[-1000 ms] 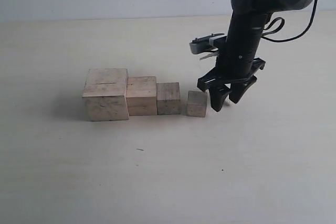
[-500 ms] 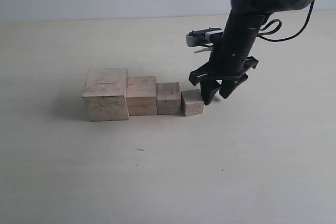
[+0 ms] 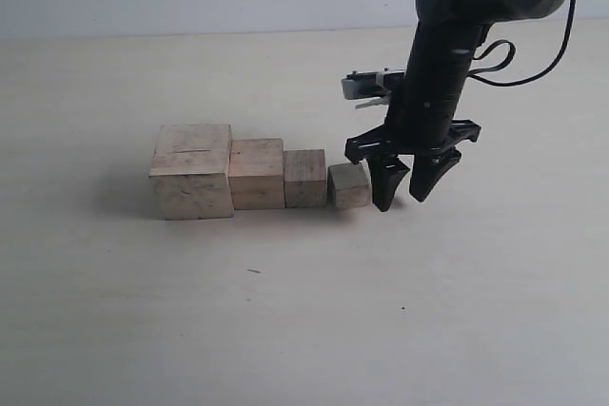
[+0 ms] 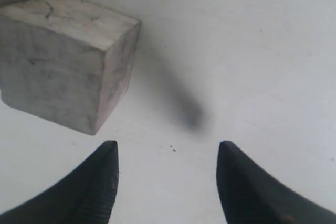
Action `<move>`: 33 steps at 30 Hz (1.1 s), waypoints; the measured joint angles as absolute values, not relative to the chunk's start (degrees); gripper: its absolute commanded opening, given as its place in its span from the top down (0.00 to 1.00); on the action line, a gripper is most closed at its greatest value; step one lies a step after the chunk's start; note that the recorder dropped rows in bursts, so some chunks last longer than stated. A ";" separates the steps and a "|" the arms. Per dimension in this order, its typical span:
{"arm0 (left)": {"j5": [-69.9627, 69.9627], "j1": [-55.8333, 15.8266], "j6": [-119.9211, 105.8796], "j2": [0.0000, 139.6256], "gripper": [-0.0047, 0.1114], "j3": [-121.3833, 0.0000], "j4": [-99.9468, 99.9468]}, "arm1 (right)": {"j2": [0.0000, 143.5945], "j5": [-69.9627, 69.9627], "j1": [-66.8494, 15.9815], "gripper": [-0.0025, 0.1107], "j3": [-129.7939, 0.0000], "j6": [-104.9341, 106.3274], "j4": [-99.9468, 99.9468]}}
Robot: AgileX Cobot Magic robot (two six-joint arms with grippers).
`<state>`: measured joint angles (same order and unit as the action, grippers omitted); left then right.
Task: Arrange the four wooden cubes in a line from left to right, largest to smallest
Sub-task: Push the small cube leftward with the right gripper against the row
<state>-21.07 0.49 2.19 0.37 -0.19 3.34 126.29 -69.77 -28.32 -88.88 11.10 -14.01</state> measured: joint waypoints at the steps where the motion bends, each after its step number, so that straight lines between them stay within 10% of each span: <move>1: -21.07 0.49 2.19 0.37 0.96 -0.19 3.34 | 126.29 -69.88 -28.75 0.50 -88.88 11.10 -14.01; 33: -21.07 0.49 2.19 0.37 0.96 -0.19 3.34 | 126.29 -69.10 -31.60 0.50 -88.88 7.53 -14.43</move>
